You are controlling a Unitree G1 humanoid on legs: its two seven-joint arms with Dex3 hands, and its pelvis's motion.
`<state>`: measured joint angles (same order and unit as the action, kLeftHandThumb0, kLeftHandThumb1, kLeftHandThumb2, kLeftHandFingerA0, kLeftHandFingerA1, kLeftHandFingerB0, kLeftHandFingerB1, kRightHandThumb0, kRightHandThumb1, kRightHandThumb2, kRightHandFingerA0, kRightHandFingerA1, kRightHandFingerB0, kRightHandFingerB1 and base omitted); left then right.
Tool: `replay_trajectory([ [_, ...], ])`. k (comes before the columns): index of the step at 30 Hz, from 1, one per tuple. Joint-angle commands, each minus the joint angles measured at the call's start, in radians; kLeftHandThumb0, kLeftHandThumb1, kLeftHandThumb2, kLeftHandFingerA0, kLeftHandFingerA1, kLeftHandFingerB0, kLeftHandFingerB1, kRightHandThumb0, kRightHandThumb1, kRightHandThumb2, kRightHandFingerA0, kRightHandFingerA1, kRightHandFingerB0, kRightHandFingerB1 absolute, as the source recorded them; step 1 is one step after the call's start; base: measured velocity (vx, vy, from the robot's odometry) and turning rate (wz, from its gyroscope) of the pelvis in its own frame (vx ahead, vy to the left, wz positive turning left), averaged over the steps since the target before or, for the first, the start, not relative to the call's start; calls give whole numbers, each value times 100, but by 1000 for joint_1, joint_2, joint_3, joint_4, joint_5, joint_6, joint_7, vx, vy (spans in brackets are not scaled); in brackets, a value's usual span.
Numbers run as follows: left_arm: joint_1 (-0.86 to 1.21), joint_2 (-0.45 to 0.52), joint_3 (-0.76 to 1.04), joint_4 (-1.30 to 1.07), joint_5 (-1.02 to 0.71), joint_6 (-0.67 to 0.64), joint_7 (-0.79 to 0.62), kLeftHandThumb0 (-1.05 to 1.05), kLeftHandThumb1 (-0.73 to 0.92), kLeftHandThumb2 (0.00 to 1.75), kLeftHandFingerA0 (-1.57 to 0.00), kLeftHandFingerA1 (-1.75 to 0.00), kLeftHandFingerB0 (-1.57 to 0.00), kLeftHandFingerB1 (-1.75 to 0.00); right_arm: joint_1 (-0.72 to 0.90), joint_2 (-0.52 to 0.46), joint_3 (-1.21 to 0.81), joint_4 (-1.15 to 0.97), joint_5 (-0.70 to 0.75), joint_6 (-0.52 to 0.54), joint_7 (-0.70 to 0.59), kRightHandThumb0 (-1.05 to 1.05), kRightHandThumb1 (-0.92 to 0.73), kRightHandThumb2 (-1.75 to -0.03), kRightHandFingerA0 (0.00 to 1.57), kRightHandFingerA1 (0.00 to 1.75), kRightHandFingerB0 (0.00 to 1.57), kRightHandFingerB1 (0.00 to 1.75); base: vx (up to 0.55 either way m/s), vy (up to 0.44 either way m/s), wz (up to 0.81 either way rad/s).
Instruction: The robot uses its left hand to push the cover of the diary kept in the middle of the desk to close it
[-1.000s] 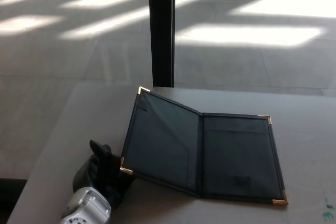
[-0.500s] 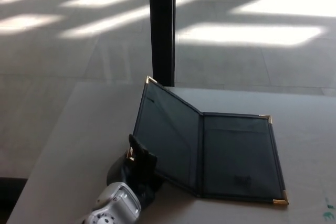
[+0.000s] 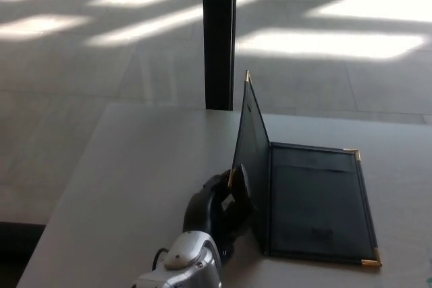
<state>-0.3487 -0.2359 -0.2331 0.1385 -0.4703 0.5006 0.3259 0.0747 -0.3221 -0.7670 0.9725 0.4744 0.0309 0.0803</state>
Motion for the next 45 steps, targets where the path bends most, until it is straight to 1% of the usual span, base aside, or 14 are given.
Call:
replay_trajectory([
  [1,-176,105,-792,-16,644,-256,-146,-102,92,91,-6,-57,-2,-40,11,-69,4,-23,12,20,49,-68,-92,-70,68,63,38,43,0,0,0],
  [2,-226,137,-863,-5,753,-276,-134,-100,85,128,-10,-56,0,-37,10,-75,8,-21,7,27,47,-68,-92,-71,69,65,39,44,0,0,0],
  [7,-369,207,-1064,4,994,-279,-191,-102,83,129,-9,-44,0,-33,-15,-83,23,23,-21,6,-2,-67,-92,-73,78,65,42,45,0,0,0],
  [8,-377,207,-1084,6,1011,-278,-189,-103,92,79,-3,-59,0,-44,-14,-83,23,22,-22,5,-3,-67,-92,-71,79,67,44,46,0,0,0],
  [10,-414,211,-1140,5,1069,-282,-206,-105,85,131,-4,-47,-4,-39,-20,-89,1,33,9,17,27,-67,-92,-74,64,64,37,45,0,0,0],
  [14,-451,191,-1243,13,1213,-226,-136,-103,92,88,-1,-58,-4,-52,-19,-94,11,13,-4,22,11,-67,-92,-70,74,64,42,44,0,0,0],
  [16,-478,155,-1303,6,1269,-118,-140,-95,84,130,-18,-58,0,-48,-20,-99,18,20,-11,1,31,-65,-92,-72,65,62,37,45,0,0,0],
  [20,-588,28,-1452,-59,1230,172,-299,-94,74,115,-4,-55,-9,-52,-41,-95,14,25,-16,14,-40,-65,-92,-67,84,66,49,45,0,0,0],
  [21,-600,16,-1466,-60,1224,193,-301,-90,87,68,-4,-67,-9,-57,-43,-94,12,24,-12,14,-35,-65,-92,-68,75,69,46,47,0,0,0],
  [25,-686,-80,-1540,-21,1174,261,-321,-87,74,62,-3,-69,-26,-62,-69,-93,5,32,5,16,-7,-63,-92,-69,48,60,41,48,0,0,0],
  [26,-685,-51,-1527,-30,1207,197,-327,-44,36,96,-11,-60,-28,-63,-71,-86,12,23,-1,18,-15,-64,-92,-71,50,62,40,47,0,0,0],
  [30,-744,-26,-1531,-39,1208,180,-372,-8,25,92,-8,-58,-20,-59,-81,-90,10,3,4,41,-30,-63,-91,-67,59,59,46,47,0,0,0],
  [43,-786,142,-1506,-192,1187,255,-318,-3,30,98,-12,-58,-18,-57,-63,-75,9,8,2,37,-35,-64,-92,-68,64,62,44,47,0,0,0],
  [45,-771,266,-1366,-342,1052,263,-364,-68,64,59,0,-52,-14,-53,-53,-74,17,9,-6,31,-24,-63,-92,-69,59,60,43,46,0,0,0],
])
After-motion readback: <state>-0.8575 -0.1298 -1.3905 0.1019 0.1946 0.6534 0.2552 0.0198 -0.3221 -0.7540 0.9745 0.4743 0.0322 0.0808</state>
